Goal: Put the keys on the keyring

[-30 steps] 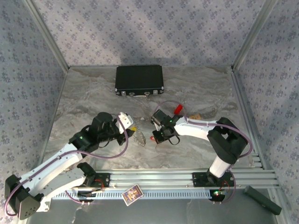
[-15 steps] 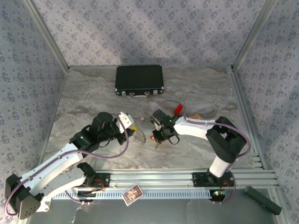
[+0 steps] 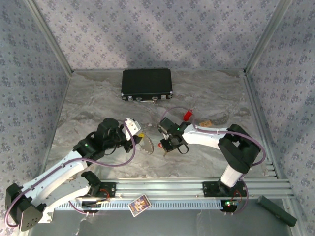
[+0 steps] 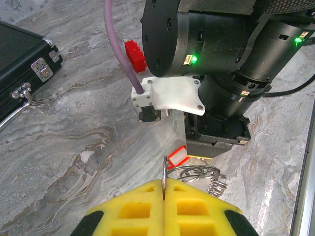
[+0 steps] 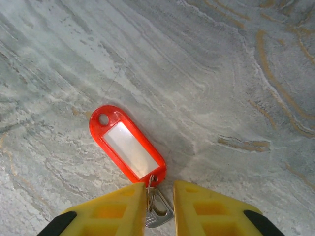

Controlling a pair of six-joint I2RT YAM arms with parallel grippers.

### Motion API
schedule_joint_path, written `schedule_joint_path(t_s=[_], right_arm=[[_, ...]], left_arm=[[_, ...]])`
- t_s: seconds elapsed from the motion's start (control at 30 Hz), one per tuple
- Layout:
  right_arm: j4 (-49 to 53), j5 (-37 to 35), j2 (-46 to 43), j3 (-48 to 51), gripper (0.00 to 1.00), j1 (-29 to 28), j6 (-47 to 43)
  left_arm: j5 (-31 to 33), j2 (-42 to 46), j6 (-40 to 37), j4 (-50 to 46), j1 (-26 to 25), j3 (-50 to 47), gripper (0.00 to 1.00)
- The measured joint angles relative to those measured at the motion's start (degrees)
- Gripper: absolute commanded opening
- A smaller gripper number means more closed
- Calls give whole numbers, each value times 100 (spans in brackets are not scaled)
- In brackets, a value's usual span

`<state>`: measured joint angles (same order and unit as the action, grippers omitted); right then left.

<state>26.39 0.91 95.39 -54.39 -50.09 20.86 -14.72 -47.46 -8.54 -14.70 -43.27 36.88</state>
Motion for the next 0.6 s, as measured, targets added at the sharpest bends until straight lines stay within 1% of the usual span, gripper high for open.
schedule_joint_path(t_s=[0.13,0.37,0.6], right_arm=[[20,-33,0,-44,17,-22,2],[39,-35,2,-66,17,-33,2],[42,-33,31,-107,15,-33,2]], left_arm=[[0,0,2,0,0,0,0],[0,0,0,0,0,0,0],[0,-2,0,0,0,0,0]])
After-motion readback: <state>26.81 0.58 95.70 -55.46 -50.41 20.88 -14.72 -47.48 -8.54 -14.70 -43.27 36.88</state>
